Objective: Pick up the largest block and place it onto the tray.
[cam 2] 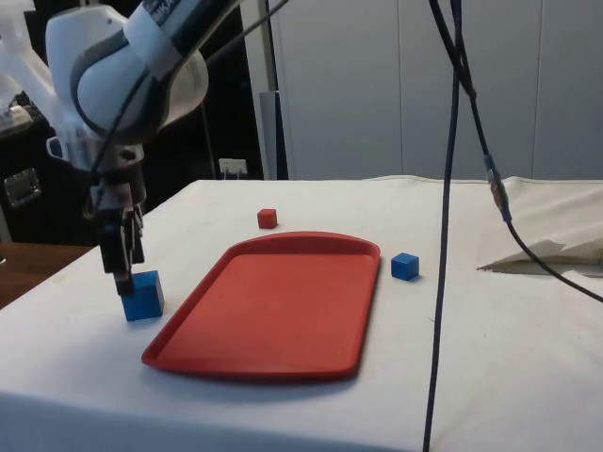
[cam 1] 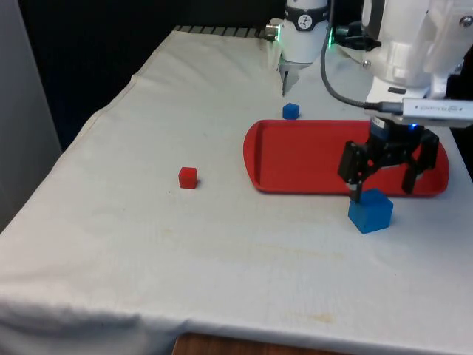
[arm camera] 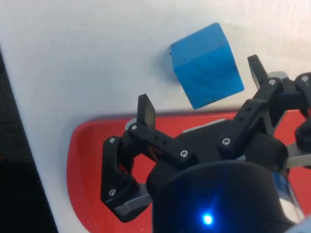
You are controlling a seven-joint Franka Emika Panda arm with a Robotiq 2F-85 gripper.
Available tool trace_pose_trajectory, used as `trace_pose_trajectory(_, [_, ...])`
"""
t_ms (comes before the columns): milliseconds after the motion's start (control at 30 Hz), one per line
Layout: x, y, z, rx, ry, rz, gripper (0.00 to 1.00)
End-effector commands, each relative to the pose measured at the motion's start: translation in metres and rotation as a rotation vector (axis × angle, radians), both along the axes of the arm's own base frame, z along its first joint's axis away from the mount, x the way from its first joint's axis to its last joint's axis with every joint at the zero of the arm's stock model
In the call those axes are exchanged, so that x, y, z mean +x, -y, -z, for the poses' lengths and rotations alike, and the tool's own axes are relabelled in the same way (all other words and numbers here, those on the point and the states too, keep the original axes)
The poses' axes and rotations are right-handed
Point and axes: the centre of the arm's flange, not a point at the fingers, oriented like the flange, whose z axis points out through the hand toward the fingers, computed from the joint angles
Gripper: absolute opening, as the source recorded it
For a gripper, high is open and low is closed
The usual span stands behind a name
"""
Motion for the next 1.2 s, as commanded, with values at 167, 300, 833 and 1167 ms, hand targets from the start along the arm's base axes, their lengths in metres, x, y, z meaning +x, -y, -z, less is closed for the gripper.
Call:
trace_pose_trajectory(167, [0.001, 0.010, 0.014, -0.001, -0.004, -0.023, 1.00])
trace_pose_trajectory(300, [0.001, 0.014, 0.020, -0.007, -0.007, -0.034, 1.00])
trace_pose_trajectory(833, [0.004, 0.008, 0.030, -0.015, 0.006, -0.050, 0.23])
trace_pose_trajectory(1167, [0.004, 0.009, 0.028, -0.017, 0.003, -0.048, 0.00])
